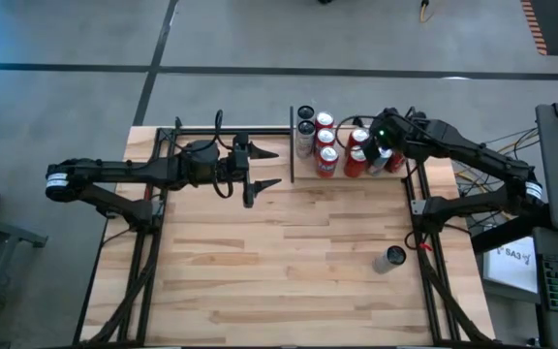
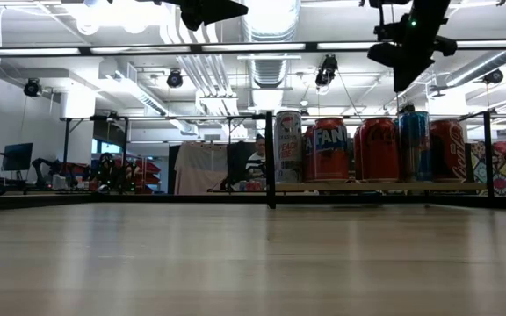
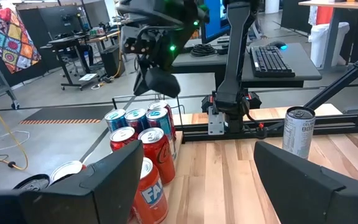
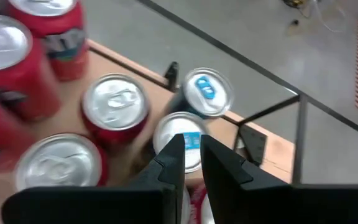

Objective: Place canned beverage on shelf
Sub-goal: Adjust the white and blue soda cans on the shelf

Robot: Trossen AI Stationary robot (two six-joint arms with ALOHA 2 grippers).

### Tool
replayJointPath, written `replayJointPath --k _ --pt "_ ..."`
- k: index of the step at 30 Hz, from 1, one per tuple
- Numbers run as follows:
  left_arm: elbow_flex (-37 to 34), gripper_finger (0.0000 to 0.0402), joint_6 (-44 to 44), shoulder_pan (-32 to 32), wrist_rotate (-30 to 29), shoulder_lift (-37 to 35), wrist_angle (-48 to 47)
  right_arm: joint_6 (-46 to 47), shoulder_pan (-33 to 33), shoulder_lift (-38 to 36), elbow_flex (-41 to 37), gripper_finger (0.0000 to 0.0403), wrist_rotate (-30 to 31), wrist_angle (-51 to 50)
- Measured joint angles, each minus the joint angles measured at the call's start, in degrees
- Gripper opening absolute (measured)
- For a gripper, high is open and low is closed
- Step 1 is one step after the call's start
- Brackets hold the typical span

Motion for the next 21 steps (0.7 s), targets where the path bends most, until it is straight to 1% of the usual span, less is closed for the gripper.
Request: replayJointPath --k 9,15,21 --pt "0.0 0.0292 0.0 0.0 0.0 0.0 0.4 -3.0 -9.2 0.1 -0.1 0.0043 0.0 1.9" --pt "0.0 0.0292 1.1 0.0 0.0 0.0 0.4 -3.2 -14.3 2.2 -0.1 0.0043 -0.1 3.5" --pt "0.5 0.0292 1.8 0.0 0.0 -0.2 0.2 -3.4 -15.0 5.1 0.5 0.0042 -0.1 3.9"
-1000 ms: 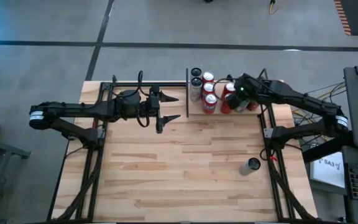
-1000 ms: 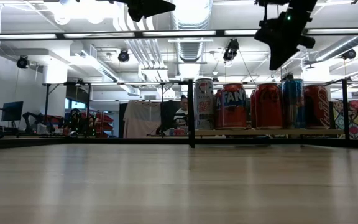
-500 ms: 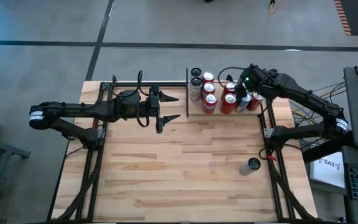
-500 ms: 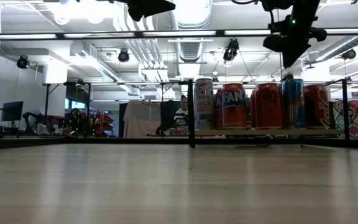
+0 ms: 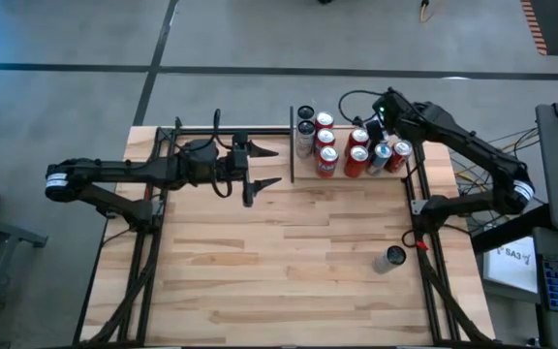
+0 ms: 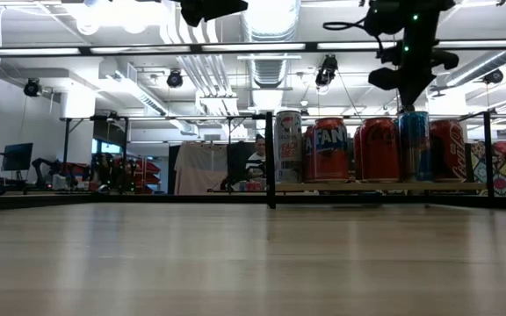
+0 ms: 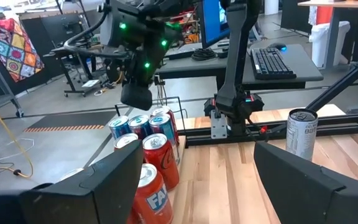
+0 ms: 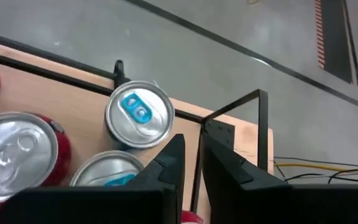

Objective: Place canned beverage on shelf
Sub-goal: Adjust the white and blue soda cans on the shelf

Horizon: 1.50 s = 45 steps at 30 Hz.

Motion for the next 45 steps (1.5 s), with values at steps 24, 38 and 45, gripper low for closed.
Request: replayJointPath --k 24,38,45 --pt "0.1 0.0292 1.2 0.0 0.0 -1.6 -0.4 8.7 -4.1 9.2 0.3 0.0042 4.6 6.0" --pt "0.1 0.0292 1.9 0.0 0.0 -1.9 -0.5 11.1 -4.3 11.7 0.3 0.0043 4.1 7.1" --pt "0.1 0.0292 2.6 0.0 0.0 -1.9 -0.5 11.1 -4.1 11.6 0.3 0.0043 2.1 7.3"
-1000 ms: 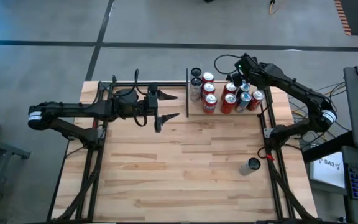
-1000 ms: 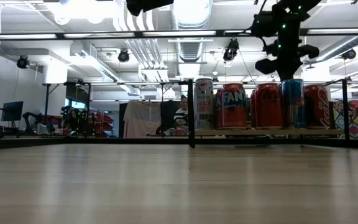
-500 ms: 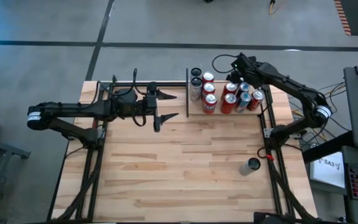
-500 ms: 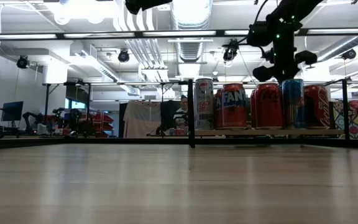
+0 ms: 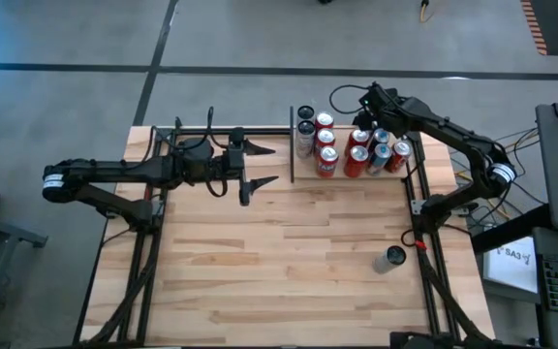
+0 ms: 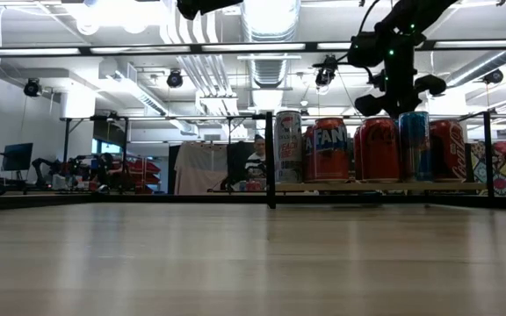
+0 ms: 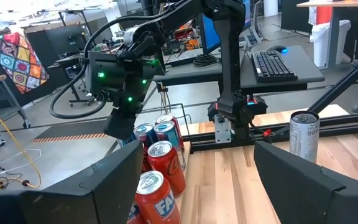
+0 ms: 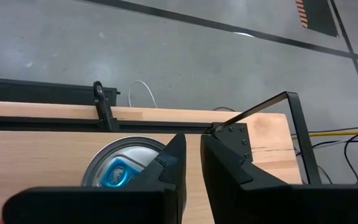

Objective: Place canned beverage on shelf
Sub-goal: Adjust the white and blue soda cans on the shelf

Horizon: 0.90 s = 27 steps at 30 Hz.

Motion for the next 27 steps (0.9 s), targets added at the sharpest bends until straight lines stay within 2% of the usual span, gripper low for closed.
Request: replayJointPath --k 10,15,21,27 --pt "0.0 0.0292 0.0 0.0 0.0 0.0 0.0 -0.3 0.1 -2.4 -0.1 0.0043 1.3 -0.5" --pt "0.0 0.0292 0.0 0.0 0.0 0.0 0.0 -0.3 1.0 -5.7 -0.1 0.0043 -1.1 -0.9" --pt "0.0 0.0292 0.0 0.0 0.0 0.0 0.0 2.8 2.8 -9.5 -0.2 0.0043 -1.2 -7.4" --pt "0.0 0.0292 0.0 0.0 0.0 0.0 0.0 5.8 4.5 -10.0 -1.4 0.0043 -2.3 -9.7"
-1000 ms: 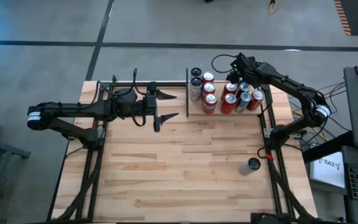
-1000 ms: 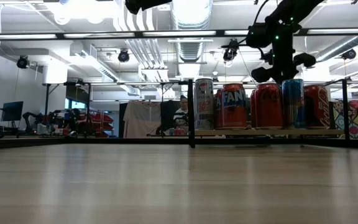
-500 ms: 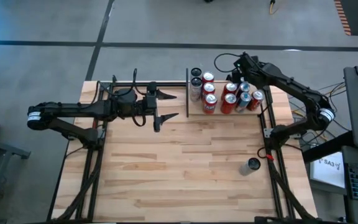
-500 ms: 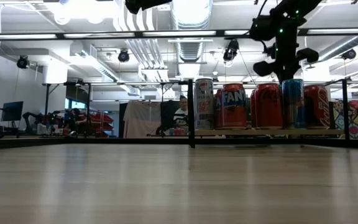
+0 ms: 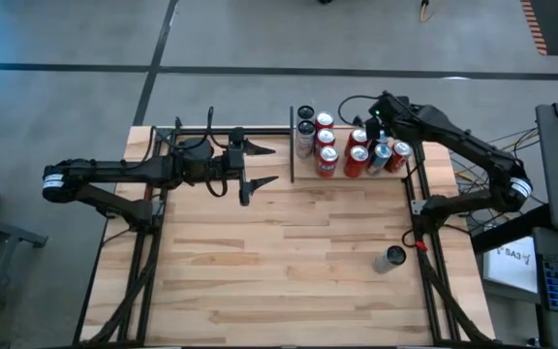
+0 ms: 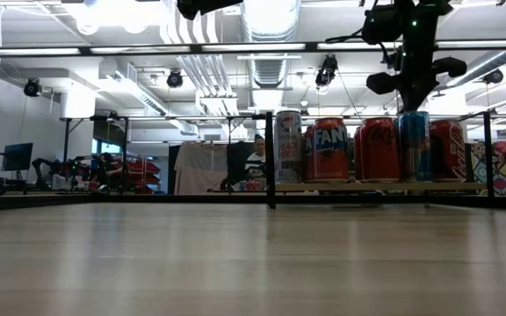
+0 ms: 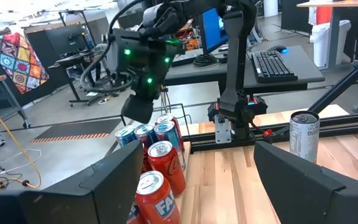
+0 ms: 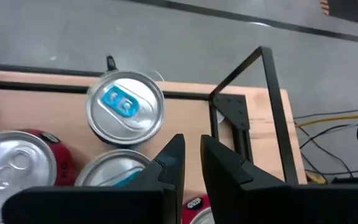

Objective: Place canned beverage on shelf
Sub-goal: Adjust the white and blue soda cans on the shelf

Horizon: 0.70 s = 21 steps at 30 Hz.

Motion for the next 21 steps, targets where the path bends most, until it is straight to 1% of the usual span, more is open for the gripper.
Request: replayJointPath --k 7,21 --pt "0.0 0.0292 0.0 0.0 0.0 0.0 0.0 1.6 0.8 1.0 -2.5 0.0042 -0.4 0.3" --pt "0.0 0.0292 0.2 0.0 0.0 0.0 0.0 3.2 2.5 1.1 -3.0 0.0042 -0.2 1.1"
